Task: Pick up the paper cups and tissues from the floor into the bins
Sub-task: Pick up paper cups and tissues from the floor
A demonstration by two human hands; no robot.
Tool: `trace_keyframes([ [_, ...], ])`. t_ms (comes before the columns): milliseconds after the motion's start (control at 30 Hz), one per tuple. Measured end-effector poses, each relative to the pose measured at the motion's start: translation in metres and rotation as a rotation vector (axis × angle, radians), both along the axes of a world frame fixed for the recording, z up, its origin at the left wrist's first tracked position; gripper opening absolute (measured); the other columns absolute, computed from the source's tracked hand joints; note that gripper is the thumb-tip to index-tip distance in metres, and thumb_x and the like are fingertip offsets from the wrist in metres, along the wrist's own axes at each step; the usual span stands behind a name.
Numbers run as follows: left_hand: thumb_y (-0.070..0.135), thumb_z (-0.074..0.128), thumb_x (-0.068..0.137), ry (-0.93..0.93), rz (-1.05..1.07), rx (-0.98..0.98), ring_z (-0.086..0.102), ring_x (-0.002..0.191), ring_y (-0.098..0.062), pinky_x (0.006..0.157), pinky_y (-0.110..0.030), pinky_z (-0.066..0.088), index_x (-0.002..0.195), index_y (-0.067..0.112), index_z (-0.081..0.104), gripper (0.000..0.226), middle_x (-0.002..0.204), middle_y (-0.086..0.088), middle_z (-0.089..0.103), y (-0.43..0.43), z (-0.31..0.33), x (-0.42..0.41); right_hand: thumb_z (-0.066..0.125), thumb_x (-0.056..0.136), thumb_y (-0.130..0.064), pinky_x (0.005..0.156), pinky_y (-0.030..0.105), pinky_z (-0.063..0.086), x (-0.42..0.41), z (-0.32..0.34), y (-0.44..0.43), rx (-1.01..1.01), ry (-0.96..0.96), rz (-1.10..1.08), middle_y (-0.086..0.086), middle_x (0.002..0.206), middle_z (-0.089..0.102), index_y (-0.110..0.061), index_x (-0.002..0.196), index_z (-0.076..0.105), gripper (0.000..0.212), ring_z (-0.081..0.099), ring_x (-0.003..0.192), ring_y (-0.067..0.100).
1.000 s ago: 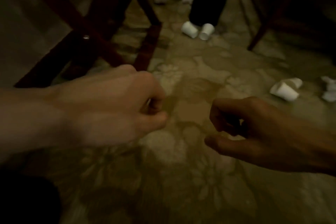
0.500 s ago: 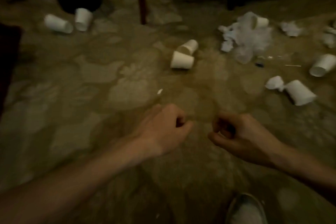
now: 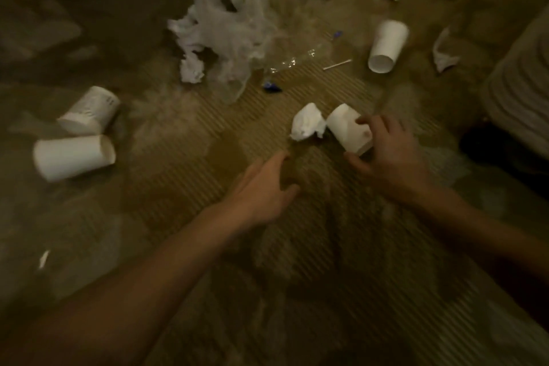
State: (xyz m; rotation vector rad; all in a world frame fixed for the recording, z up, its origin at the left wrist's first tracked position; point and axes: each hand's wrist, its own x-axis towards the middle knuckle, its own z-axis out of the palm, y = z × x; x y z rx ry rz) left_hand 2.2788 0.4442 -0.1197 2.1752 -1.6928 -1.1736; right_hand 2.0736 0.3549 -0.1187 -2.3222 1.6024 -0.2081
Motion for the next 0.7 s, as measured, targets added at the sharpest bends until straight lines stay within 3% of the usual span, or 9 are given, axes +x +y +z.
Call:
trace_keyframes([
  [100,0.043,0.061,0.092,0.008,-0.010,0.016,0.043,0.129,-0.020,0.108,-0.046,0.041,0.152,0.041,0.012,0.078,0.157,-0.010,0.025,-0.038,-0.009,-0.017,0.073,0.081,-0.045,0.108,0.055,0.035,0.001,-0.017,-0.038,0.121,0.089,0.051,0.006,0.154,0.031,-0.020,0.148,0.031,0.082,0.035,0.136,0.034],
  [167,0.040,0.062,0.093,0.008,-0.009,0.035,0.039,0.135,-0.028,0.107,-0.048,0.041,0.152,0.045,0.007,0.081,0.159,-0.010,0.018,-0.053,-0.012,-0.022,0.074,0.081,-0.044,0.108,0.055,0.036,0.005,-0.024,-0.049,0.247,0.039,0.026,0.004,0.158,0.025,-0.024,0.151,0.023,0.089,0.034,0.138,0.035],
  [267,0.039,0.062,0.093,-0.001,-0.016,0.035,0.034,0.139,-0.032,0.106,-0.043,0.039,0.153,0.045,0.007,0.081,0.158,-0.010,0.018,-0.070,-0.012,-0.017,0.074,0.081,-0.042,0.103,0.052,0.041,0.013,-0.026,-0.057,0.312,-0.057,-0.075,0.007,0.153,0.035,-0.027,0.147,0.026,0.083,0.040,0.133,0.035],
  [400,0.039,0.062,0.093,-0.022,-0.100,0.097,0.038,0.135,-0.030,0.086,-0.026,0.034,0.154,0.042,0.008,0.081,0.158,-0.009,0.020,-0.092,-0.015,-0.008,0.071,0.082,-0.046,0.095,0.050,0.042,0.019,-0.027,-0.054,0.337,-0.034,-0.144,0.013,0.144,0.045,-0.029,0.145,0.024,0.080,0.047,0.125,0.037],
  [500,0.040,0.060,0.094,-0.106,-0.208,0.061,0.032,0.140,-0.034,0.101,-0.035,0.038,0.154,0.043,0.008,0.080,0.158,-0.011,0.016,-0.114,-0.013,-0.008,0.070,0.083,-0.046,0.086,0.044,0.043,0.020,-0.028,-0.050,0.337,-0.056,-0.174,0.013,0.137,0.051,-0.027,0.144,0.027,0.077,0.052,0.118,0.033],
  [600,0.042,0.057,0.096,-0.185,-0.322,0.066,0.021,0.146,-0.036,0.115,-0.047,0.027,0.154,0.043,0.006,0.078,0.162,-0.012,0.004,-0.137,-0.015,-0.006,0.070,0.084,-0.047,0.081,0.038,0.040,0.020,-0.029,-0.051,0.330,-0.072,-0.192,0.011,0.134,0.054,-0.026,0.144,0.030,0.076,0.054,0.115,0.032],
  [700,0.041,0.059,0.095,-0.241,-0.444,0.044,0.035,0.137,-0.030,0.111,-0.044,0.034,0.152,0.035,0.026,0.067,0.152,-0.010,0.027,-0.149,-0.023,-0.002,0.070,0.083,-0.049,0.081,0.036,0.036,0.019,-0.028,-0.051,0.349,-0.067,-0.201,0.011,0.136,0.054,-0.027,0.146,0.029,0.078,0.053,0.117,0.032],
])
